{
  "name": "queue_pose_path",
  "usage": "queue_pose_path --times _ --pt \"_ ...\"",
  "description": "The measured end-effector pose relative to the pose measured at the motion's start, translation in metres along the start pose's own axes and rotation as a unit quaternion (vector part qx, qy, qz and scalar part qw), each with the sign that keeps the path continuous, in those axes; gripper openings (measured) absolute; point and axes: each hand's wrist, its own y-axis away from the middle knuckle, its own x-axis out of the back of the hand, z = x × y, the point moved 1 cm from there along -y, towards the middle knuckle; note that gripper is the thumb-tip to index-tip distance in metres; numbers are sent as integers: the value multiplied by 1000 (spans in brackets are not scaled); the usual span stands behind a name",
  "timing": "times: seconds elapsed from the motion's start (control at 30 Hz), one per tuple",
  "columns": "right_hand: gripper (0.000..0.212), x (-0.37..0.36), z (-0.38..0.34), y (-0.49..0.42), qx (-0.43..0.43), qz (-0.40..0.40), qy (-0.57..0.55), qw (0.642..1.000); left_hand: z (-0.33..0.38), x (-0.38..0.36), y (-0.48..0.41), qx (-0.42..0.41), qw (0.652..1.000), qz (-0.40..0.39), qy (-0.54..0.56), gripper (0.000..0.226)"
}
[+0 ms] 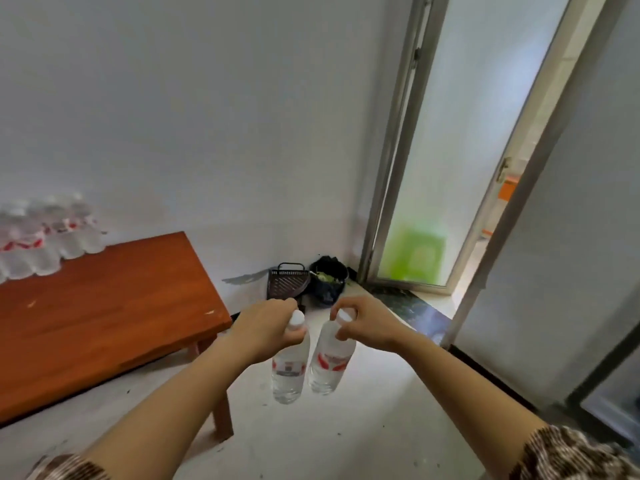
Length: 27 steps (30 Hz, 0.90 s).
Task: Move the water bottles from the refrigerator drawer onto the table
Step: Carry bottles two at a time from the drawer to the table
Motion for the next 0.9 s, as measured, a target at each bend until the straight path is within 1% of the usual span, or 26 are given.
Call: queue_pose_path --times 0.13,0.3,0.37,0.47,0.57,0.7,0.8,0.9 --pt "24 -43 -46 -71 48 -58 -6 997 -80 10 2 65 997 23 -22 25" --pt "13 -91 -106 -163 112 -102 8 988 -182 21 -10 128 991 13 -25 27" --pt "17 -109 -133 -200 137 -109 26 984 -221 30 -19 147 988 7 -37 29" --pt "29 -131 -173 -252 159 -123 55 978 -274 43 -28 175 983 9 -47 33" --pt "31 -154 -210 -299 161 -120 62 978 -327 55 -34 214 975 21 -48 34" --pt "24 -182 -257 -353 181 -110 78 974 -392 66 -45 267 962 49 -23 30" --pt "23 -202 -290 -394 177 -100 71 976 -443 73 -55 290 955 66 6 28" --pt "22 -225 -320 -437 173 -104 65 977 -497 77 -66 302 950 66 39 27"
